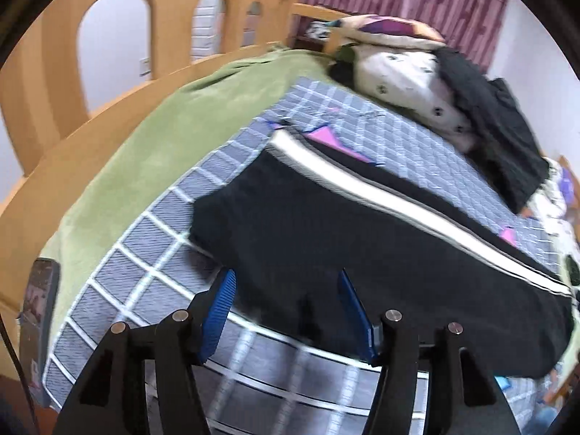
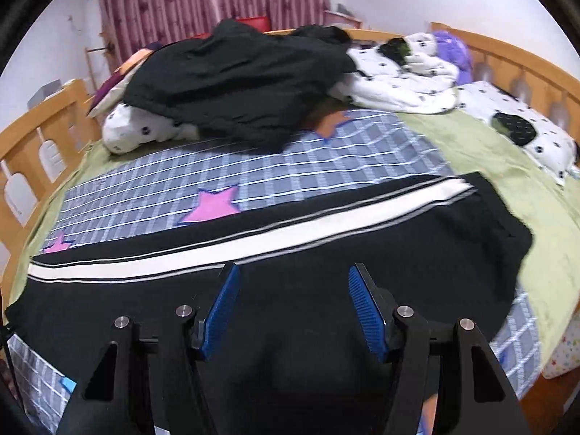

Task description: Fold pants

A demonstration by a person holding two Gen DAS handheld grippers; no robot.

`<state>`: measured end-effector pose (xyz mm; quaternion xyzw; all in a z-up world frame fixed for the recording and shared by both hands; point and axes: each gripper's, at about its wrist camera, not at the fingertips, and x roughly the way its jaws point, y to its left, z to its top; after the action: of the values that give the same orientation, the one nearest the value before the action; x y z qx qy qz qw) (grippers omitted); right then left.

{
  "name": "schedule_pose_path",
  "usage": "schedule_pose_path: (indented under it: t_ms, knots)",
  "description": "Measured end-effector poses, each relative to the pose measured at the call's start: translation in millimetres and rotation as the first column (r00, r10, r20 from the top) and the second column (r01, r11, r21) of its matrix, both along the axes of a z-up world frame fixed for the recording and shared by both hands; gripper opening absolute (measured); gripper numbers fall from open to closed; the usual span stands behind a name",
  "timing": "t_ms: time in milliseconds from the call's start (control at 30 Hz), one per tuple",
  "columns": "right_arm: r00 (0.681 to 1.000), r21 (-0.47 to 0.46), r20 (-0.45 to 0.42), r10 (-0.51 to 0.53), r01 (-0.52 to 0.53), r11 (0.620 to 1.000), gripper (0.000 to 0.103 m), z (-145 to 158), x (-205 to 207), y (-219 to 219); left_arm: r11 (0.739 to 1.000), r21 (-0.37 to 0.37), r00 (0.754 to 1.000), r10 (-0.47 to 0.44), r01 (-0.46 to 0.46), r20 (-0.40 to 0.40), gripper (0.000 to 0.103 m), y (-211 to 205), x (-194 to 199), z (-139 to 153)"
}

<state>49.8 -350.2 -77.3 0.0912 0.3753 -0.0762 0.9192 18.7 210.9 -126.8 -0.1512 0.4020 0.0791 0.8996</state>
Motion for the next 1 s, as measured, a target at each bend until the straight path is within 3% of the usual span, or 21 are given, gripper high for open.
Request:
schedule_pose_path:
  t_ms: [133,300,533,700,767,1000]
  knots:
    - [0.998,0.008,-0.012,0.065,-0.065,0.998,0.061,1,10,30,0.999,0.006,0.997,-0.054,0.054,0.053,0.056,-14,7,23]
    - [0.993,-0.035,0.011,0.117,-0.116,0.993,0.061,7,16,53,0.985,0.120,0.990,-0.131,0.125,0.048,0.057,-33,48,60]
    - [0.992,-0.070,0.032,0.125,-0.122,0.990,0.061,24,28,61,0.978,0.120,0.980,-0.181,0.170,0.088,0.057,-52,102,95]
    - [0.990,-0.107,0.049,0.133,-0.127,0.986,0.062,44,44,63,0.977,0.111,0.973,-0.197,0.184,0.122,0.070,-61,113,84]
    - [0.989,-0.102,0.053,0.138,-0.132,0.986,0.064,47,53,63,0.975,0.125,0.974,-0.197,0.183,0.114,0.070,-63,116,71]
    - [0.993,-0.032,0.060,0.101,-0.100,0.995,0.065,20,76,61,0.967,0.194,0.983,-0.178,0.166,0.041,0.070,-58,128,35]
